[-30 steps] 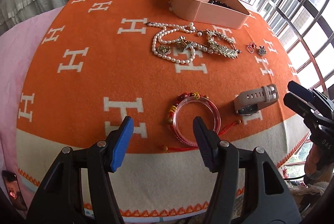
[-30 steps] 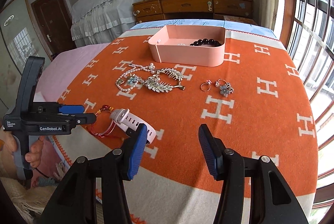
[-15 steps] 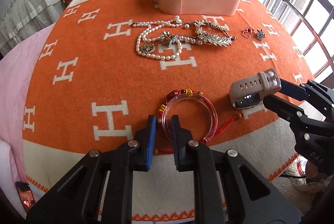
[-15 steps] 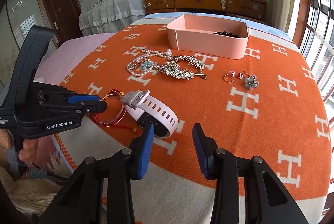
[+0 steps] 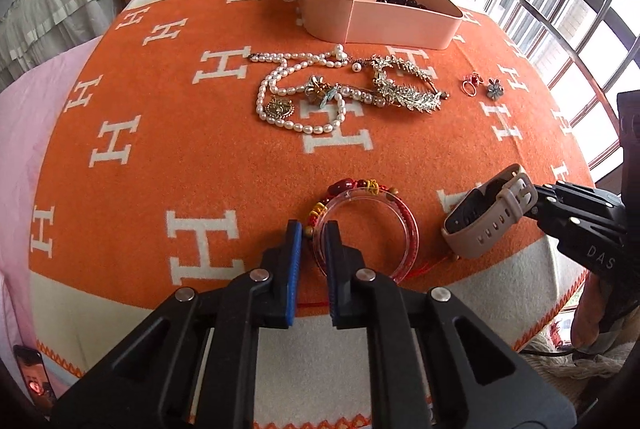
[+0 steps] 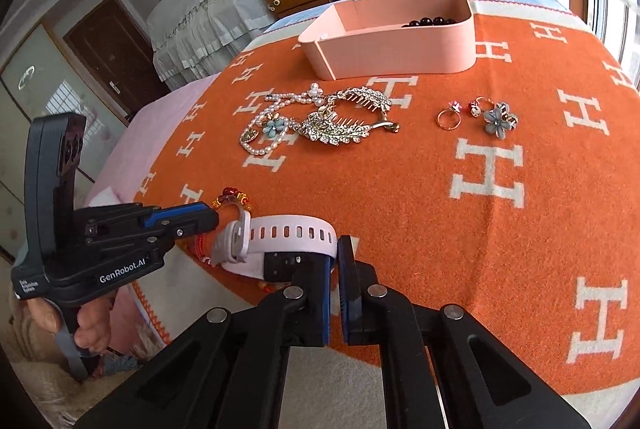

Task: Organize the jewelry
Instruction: 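Grasp the red bangle with the left tool while the right tool grasps the white watch, then lower the red bangle and white watch into the pink tray and release, then withdraw both tools from the tray back over the tangled necklace, then grasp the pearl necklace with the left tool while the right tool grasps the leaf comb, then pull the pearl necklace and leaf comb apart, carrying the necklace toward the tray with the left tool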

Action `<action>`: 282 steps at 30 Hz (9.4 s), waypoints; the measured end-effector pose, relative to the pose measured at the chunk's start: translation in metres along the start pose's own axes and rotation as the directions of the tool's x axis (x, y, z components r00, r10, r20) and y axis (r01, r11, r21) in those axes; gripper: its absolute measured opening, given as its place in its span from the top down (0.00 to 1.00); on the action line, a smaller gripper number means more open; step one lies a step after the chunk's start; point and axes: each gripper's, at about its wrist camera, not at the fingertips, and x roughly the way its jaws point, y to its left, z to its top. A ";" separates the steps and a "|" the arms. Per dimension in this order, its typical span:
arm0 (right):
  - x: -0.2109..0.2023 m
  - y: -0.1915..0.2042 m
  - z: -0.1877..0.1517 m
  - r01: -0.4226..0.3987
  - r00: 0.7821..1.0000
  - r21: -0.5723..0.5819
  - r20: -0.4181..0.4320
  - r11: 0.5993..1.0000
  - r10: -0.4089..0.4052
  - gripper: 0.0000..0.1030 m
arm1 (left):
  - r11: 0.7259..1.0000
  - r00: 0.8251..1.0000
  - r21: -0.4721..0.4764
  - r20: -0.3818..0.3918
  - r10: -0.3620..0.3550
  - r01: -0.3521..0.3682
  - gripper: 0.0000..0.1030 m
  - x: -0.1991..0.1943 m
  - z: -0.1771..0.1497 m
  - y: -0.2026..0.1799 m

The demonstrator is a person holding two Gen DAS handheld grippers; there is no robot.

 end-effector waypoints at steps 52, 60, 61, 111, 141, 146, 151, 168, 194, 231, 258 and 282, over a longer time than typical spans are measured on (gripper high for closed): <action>0.079 -0.042 0.265 0.423 0.906 0.000 -0.020 0.906 -0.423 0.46 | 0.996 0.998 0.081 0.058 0.023 -0.027 0.65 0.070 0.234 -0.029; 0.043 -0.019 0.259 0.403 0.914 -0.002 0.053 0.915 -0.403 0.45 | 0.997 0.992 0.070 0.124 0.036 -0.045 0.65 0.030 0.226 -0.019; 0.036 -0.017 0.257 0.401 0.914 0.000 0.063 0.916 -0.400 0.45 | 0.996 0.991 0.072 0.133 0.036 -0.046 0.65 0.023 0.225 -0.018; -0.046 0.048 0.131 0.129 0.991 -0.148 0.048 0.981 -0.123 0.41 | 0.999 0.991 -0.011 0.126 0.047 -0.046 0.57 -0.041 0.084 0.023; 0.075 0.057 0.094 0.121 0.969 -0.514 -0.125 0.849 -0.214 0.39 | 0.998 0.997 -0.017 0.044 -0.061 0.062 0.56 0.011 0.045 0.039; 0.083 0.060 0.096 0.116 0.969 -0.560 -0.116 0.821 -0.216 0.39 | 0.997 0.997 -0.045 0.034 -0.063 0.065 0.56 0.016 0.045 0.047; 0.090 0.065 0.099 0.128 0.966 -0.632 -0.097 0.765 -0.241 0.49 | 0.996 0.997 -0.052 0.040 -0.068 0.070 0.56 0.015 0.045 0.049; 0.090 0.077 0.097 0.061 0.960 -0.747 -0.139 0.662 -0.244 0.57 | 0.997 0.997 -0.040 0.038 -0.067 0.069 0.56 0.016 0.044 0.044; 0.034 0.023 0.091 0.038 0.985 -0.266 -0.153 0.963 -0.081 0.66 | 0.987 0.996 0.152 0.051 -0.068 0.060 0.56 0.016 0.065 0.004; 0.005 0.023 0.047 0.066 0.991 -0.273 -0.093 0.960 -0.095 0.73 | 0.824 0.996 0.562 -0.016 -0.082 0.077 0.80 0.036 0.093 -0.025; -0.001 0.026 0.042 0.069 0.993 -0.262 -0.077 0.963 -0.092 0.74 | 0.879 0.997 0.472 -0.048 -0.055 0.072 0.84 0.038 0.092 -0.012; -0.065 0.017 0.141 0.036 0.991 -0.097 0.135 0.995 -0.023 0.74 | 0.939 0.995 0.339 0.060 -0.084 0.058 0.84 0.005 0.173 -0.040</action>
